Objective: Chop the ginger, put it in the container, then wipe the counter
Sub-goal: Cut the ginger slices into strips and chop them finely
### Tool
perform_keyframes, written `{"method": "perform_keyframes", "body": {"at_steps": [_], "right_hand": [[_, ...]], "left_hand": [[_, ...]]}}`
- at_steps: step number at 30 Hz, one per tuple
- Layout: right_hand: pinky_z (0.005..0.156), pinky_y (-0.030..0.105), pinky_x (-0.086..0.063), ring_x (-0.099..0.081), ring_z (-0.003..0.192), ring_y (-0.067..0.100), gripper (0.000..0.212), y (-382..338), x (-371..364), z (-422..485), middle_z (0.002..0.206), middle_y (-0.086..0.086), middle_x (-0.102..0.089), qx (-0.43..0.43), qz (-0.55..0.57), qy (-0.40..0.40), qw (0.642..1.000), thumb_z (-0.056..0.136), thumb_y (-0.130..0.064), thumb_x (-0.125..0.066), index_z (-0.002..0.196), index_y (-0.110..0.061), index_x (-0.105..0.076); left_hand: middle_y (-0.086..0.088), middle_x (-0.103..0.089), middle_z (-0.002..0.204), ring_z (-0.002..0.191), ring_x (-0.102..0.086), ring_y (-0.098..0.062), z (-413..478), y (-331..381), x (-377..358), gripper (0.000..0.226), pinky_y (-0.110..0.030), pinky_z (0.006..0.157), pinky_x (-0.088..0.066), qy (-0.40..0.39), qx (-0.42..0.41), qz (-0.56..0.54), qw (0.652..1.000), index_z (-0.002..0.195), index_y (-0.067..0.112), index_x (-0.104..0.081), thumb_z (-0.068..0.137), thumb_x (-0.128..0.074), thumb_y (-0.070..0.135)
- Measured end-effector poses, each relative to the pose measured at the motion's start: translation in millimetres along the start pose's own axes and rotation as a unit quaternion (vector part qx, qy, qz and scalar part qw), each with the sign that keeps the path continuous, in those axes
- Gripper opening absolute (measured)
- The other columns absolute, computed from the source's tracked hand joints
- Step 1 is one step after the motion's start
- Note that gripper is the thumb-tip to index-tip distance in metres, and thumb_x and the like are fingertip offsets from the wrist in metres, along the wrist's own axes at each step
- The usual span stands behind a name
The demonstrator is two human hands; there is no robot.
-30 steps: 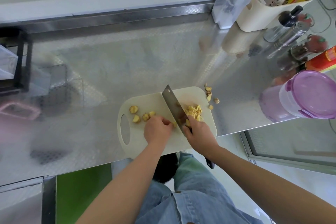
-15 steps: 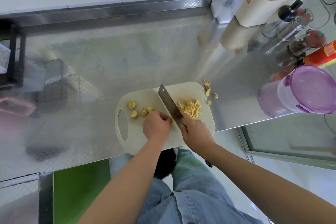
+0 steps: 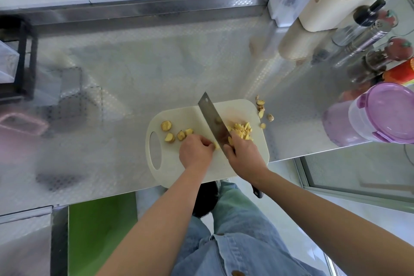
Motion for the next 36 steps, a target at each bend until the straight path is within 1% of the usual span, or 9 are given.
{"method": "perform_keyframes", "body": {"at_steps": [2,8,12,16,18,22,27,32,36], "right_hand": [[0.055,0.031,-0.034,-0.047,0.062,0.025,0.014,2,-1,-4,0.068,0.006,-0.051,0.006,-0.017,-0.014,1.000,0.097,-0.021,-0.043,0.104,-0.010,-0.047],[0.048,0.025,-0.025,-0.040,0.054,0.012,0.011,3,-6,-5,0.063,-0.002,-0.042,0.002,-0.023,-0.022,0.999,0.098,-0.022,-0.040,0.100,-0.012,-0.045],[0.048,0.026,-0.026,-0.041,0.056,0.017,0.008,2,-9,-5,0.063,-0.001,-0.042,0.006,-0.021,-0.020,1.000,0.098,-0.020,-0.041,0.098,-0.012,-0.043],[0.056,0.033,-0.037,-0.049,0.063,0.026,0.016,-3,-13,-1,0.070,0.005,-0.050,-0.003,-0.022,-0.013,1.000,0.099,-0.022,-0.042,0.106,-0.009,-0.045],[0.057,0.034,-0.039,-0.052,0.066,0.030,0.016,-5,-12,3,0.069,0.005,-0.050,-0.009,-0.004,0.000,1.000,0.098,-0.020,-0.043,0.109,-0.008,-0.046],[0.056,0.031,-0.032,-0.044,0.060,0.026,0.007,-3,-4,8,0.059,-0.002,-0.040,-0.020,0.034,0.030,0.999,0.097,-0.017,-0.045,0.096,-0.011,-0.042],[0.057,0.033,-0.039,-0.046,0.060,0.024,0.023,-2,-2,-2,0.064,0.003,-0.049,0.012,0.010,-0.001,1.000,0.097,-0.020,-0.044,0.116,-0.007,-0.048],[0.056,0.031,-0.036,-0.049,0.063,0.024,0.023,-1,-8,-6,0.070,0.006,-0.052,0.005,-0.011,-0.012,1.000,0.099,-0.025,-0.042,0.117,-0.012,-0.046],[0.058,0.031,-0.034,-0.046,0.065,0.026,0.016,-4,-10,-7,0.072,0.005,-0.049,0.003,-0.025,-0.012,1.000,0.099,-0.024,-0.041,0.108,-0.011,-0.044]], "left_hand": [[0.002,-0.073,0.087,0.084,-0.066,-0.019,1,0,0,0.006,-0.023,0.065,-0.042,-0.004,-0.001,-0.001,1.000,0.083,0.023,-0.076,0.078,-0.074,0.026],[0.002,-0.073,0.086,0.084,-0.066,-0.019,1,1,0,0.005,-0.023,0.064,-0.040,-0.009,0.000,0.000,1.000,0.082,0.023,-0.076,0.078,-0.073,0.024],[0.003,-0.073,0.085,0.083,-0.066,-0.019,1,1,1,0.006,-0.022,0.064,-0.039,-0.011,0.002,-0.003,1.000,0.081,0.024,-0.076,0.077,-0.072,0.024],[0.004,-0.073,0.086,0.084,-0.066,-0.019,1,2,1,0.006,-0.022,0.064,-0.039,-0.013,0.006,-0.003,1.000,0.081,0.025,-0.076,0.077,-0.071,0.024],[0.004,-0.073,0.085,0.082,-0.066,-0.018,1,1,1,0.005,-0.022,0.064,-0.039,-0.015,0.008,-0.003,1.000,0.080,0.025,-0.076,0.077,-0.072,0.025],[0.002,-0.073,0.083,0.080,-0.066,-0.018,2,1,1,0.004,-0.022,0.063,-0.041,-0.017,0.004,-0.003,1.000,0.080,0.023,-0.076,0.076,-0.075,0.026],[0.001,-0.073,0.083,0.081,-0.066,-0.019,2,0,2,0.004,-0.023,0.063,-0.040,-0.010,0.001,-0.005,1.000,0.079,0.022,-0.075,0.077,-0.075,0.025],[0.000,-0.073,0.083,0.082,-0.066,-0.020,1,1,3,0.003,-0.023,0.064,-0.040,-0.009,-0.004,-0.014,1.000,0.078,0.022,-0.076,0.077,-0.073,0.023],[0.001,-0.073,0.083,0.081,-0.066,-0.019,1,1,3,0.004,-0.023,0.063,-0.039,-0.012,-0.003,-0.019,1.000,0.079,0.022,-0.076,0.077,-0.073,0.023]]}}
Point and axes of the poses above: each hand's wrist, its own z-axis towards the middle knuckle, its own x-axis out of the back of the hand, y = z × x, the point moved 2 cm from there along z, towards the middle knuckle
